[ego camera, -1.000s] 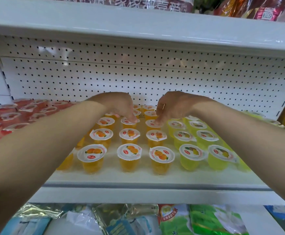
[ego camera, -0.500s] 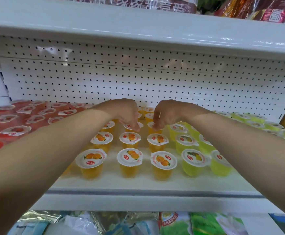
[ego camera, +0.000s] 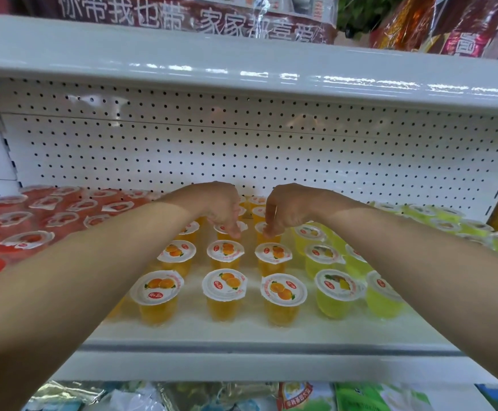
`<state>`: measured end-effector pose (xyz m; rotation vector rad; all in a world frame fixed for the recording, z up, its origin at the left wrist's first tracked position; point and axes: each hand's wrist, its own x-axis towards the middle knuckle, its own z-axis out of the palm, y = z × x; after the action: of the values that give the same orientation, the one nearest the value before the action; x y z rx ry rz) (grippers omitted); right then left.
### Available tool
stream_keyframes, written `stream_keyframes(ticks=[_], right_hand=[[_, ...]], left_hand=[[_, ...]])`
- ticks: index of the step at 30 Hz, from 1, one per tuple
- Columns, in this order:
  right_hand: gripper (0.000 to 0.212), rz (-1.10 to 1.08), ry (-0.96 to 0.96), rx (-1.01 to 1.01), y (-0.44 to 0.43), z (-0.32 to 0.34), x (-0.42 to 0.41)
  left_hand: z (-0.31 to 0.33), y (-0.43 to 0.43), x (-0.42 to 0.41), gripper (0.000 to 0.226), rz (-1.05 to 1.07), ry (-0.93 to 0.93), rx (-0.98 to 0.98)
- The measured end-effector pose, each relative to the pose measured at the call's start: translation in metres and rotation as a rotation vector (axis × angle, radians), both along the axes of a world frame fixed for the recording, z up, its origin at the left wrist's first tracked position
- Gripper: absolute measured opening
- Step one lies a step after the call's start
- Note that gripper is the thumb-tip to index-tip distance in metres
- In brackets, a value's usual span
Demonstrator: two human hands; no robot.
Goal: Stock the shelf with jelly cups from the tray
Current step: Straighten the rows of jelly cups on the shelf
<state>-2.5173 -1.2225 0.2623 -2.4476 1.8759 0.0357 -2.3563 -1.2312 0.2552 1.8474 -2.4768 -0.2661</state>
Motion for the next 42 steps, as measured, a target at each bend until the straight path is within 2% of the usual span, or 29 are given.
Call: stream_keyframes(ticks=[9, 13, 17, 22, 30, 37, 42], right_hand=[[0.042, 0.014, 0.028, 0.007, -0.003, 0.001, -0.003], [0.049, 0.005, 0.011, -0.022, -0.002, 0.018, -0.014], [0.048, -0.028, -0.015, -0.045, -0.007, 0.042, -0.042], [0.044, -0.094, 0.026, -0.115, -0.031, 0.056, -0.089], [0.041, -0.119, 0.164, -0.028, -0.087, 0.022, -0.135], [0.040, -0.088, 0.236, 0.009, -0.112, 0.006, -0.145], [0.031, -0.073, 0.210, -0.065, -0.127, -0.004, -0.145]], left_hand=[[0.000, -0.001, -0.001, 0.042, -0.016, -0.033, 0.000], [0.014, -0.002, 0.001, 0.051, -0.003, 0.023, 0.012], [0.030, -0.011, -0.003, 0.053, 0.041, 0.045, -0.028], [0.038, -0.035, -0.034, 0.049, 0.001, 0.026, -0.101], [0.018, -0.093, -0.112, 0.038, -0.074, 0.052, -0.085], [-0.002, -0.126, -0.152, 0.042, -0.024, -0.088, -0.069], [-0.004, -0.136, -0.156, 0.042, -0.015, -0.194, -0.070]])
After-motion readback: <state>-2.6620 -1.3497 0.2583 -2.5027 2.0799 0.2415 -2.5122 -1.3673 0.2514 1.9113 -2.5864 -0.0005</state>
